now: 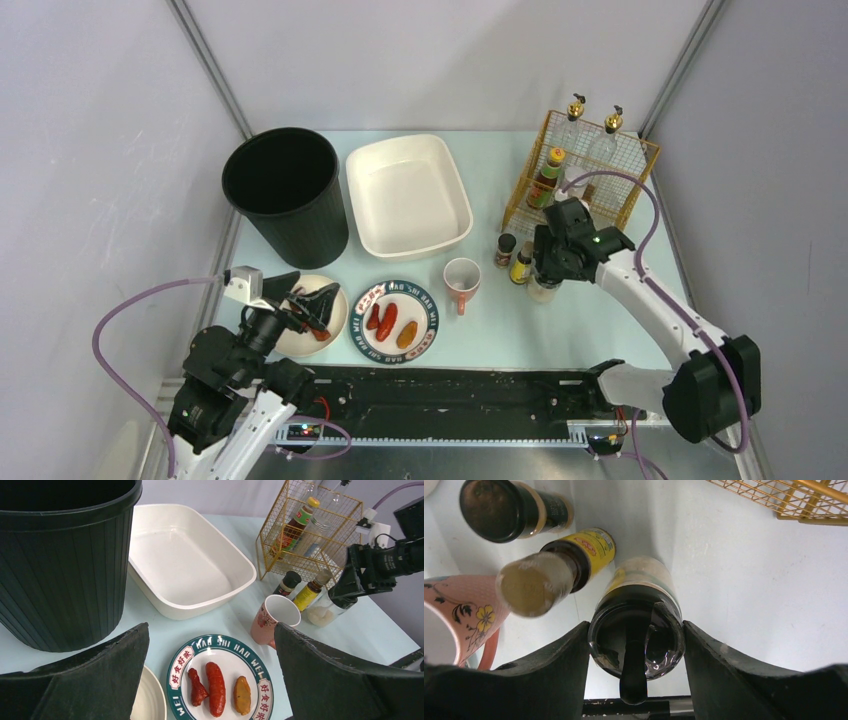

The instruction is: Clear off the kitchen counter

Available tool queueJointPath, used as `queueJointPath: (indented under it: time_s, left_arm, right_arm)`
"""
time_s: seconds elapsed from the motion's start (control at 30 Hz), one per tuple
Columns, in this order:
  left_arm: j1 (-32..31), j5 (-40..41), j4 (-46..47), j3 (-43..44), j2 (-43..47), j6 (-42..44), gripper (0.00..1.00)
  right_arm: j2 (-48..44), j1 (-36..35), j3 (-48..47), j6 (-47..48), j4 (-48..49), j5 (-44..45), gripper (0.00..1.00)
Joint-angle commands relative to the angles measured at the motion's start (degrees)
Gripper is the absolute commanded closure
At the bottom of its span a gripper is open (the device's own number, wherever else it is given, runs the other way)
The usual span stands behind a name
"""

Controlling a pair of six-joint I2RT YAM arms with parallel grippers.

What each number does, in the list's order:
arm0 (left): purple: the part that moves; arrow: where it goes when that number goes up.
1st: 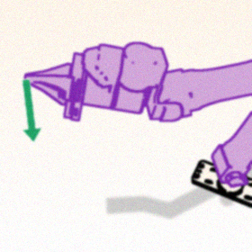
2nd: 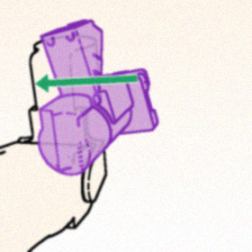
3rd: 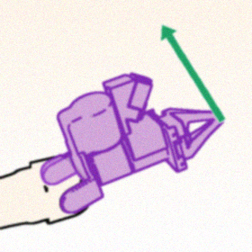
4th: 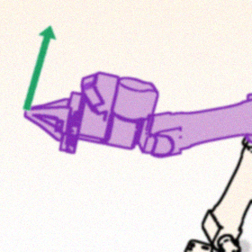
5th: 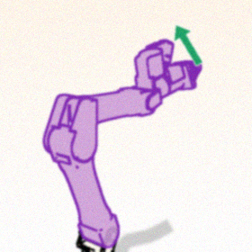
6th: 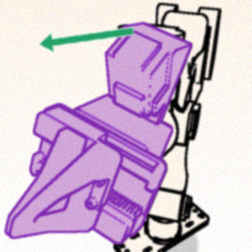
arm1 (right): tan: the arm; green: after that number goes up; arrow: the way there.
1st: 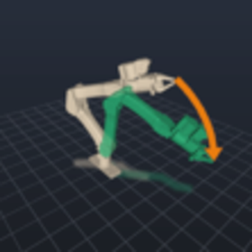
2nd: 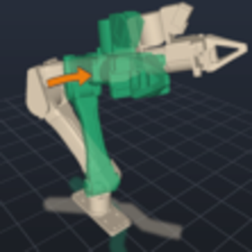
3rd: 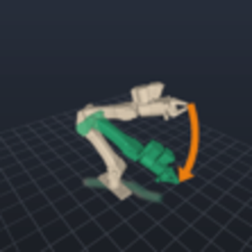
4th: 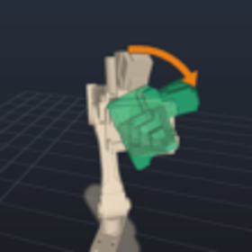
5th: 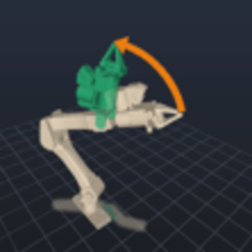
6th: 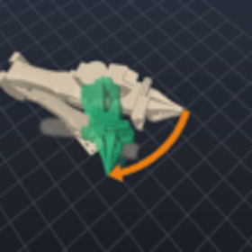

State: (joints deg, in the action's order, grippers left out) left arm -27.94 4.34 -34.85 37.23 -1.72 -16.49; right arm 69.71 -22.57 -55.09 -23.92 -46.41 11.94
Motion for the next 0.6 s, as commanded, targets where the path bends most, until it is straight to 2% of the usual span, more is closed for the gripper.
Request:
queueJointPath:
  time_s: [0.0, 0.13, 0.23, 0.57]
  left_arm:
    - [0.0, 0.0, 1.0, -0.3, -0.7, 0.3, 0.02]
    - [0.0, -0.1, 1.0, -0.3, -0.8, 0.3, 0.02]
    - [0.0, -0.2, 1.0, -0.3, -0.8, 0.3, 0.02]
    - [0.0, 0.0, 1.0, -0.3, -0.6, 0.3, 0.02]
  right_arm:
    - [-5.4, -0.6, -4.0, -0.5, -3.4, 2.1, 0.84]
    - [-8.5, -0.8, -8.2, 0.0, -7.2, 1.9, 0.91]
    - [-9.7, -0.8, -11.9, 0.6, -10.6, 3.2, 1.00]
    - [-8.4, 2.7, -25.5, 3.2, -13.0, 6.1, 1.00]
